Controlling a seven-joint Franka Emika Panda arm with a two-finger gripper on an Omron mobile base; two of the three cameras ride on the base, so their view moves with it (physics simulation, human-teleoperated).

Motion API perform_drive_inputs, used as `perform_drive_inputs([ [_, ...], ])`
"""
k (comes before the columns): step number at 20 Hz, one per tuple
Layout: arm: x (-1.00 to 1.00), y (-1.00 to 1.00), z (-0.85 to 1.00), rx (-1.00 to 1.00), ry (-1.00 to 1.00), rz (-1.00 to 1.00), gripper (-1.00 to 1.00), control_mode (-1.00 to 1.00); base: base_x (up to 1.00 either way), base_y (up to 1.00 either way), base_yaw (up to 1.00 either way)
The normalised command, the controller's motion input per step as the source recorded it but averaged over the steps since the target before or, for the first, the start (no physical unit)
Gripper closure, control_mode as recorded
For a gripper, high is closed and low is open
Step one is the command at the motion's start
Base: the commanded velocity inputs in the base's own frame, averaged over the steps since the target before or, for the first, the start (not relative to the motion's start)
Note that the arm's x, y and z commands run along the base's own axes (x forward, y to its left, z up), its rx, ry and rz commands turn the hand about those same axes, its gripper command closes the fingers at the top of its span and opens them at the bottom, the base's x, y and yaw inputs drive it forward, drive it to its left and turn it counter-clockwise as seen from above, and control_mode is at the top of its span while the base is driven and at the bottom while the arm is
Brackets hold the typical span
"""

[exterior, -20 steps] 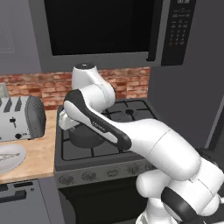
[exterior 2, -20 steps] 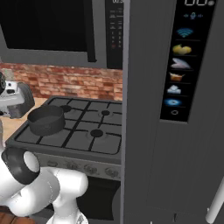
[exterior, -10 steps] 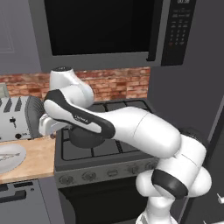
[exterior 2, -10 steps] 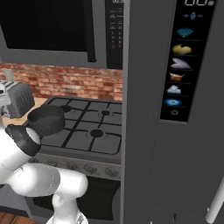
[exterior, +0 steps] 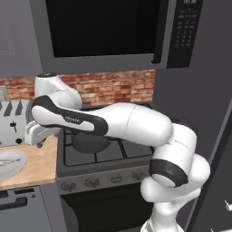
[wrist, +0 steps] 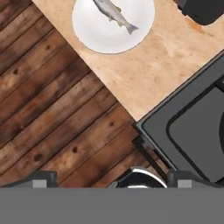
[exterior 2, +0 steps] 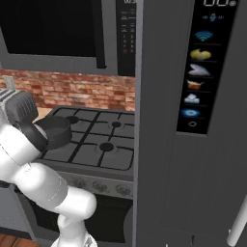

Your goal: Retrieve the frozen meat and place it in the pot on a burner. Then turn the burner on.

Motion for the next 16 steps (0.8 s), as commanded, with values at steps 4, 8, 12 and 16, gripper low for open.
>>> perform_drive_inputs([
  [4,0.15,0.56,-0.03,0.0,0.01,0.06,-1.0,-1.0,0.0,0.0,0.0],
  [8,0.05,0.48,-0.03,0.0,0.0,0.05,-1.0,-1.0,0.0,0.0,0.0],
  [12,0.21,0.42,-0.02,-0.01,-0.05,0.04,-1.0,-1.0,0.0,0.0,0.0],
  [16,0.29,0.37,-0.05,-0.02,-0.07,0.03,-1.0,-1.0,0.0,0.0,0.0],
])
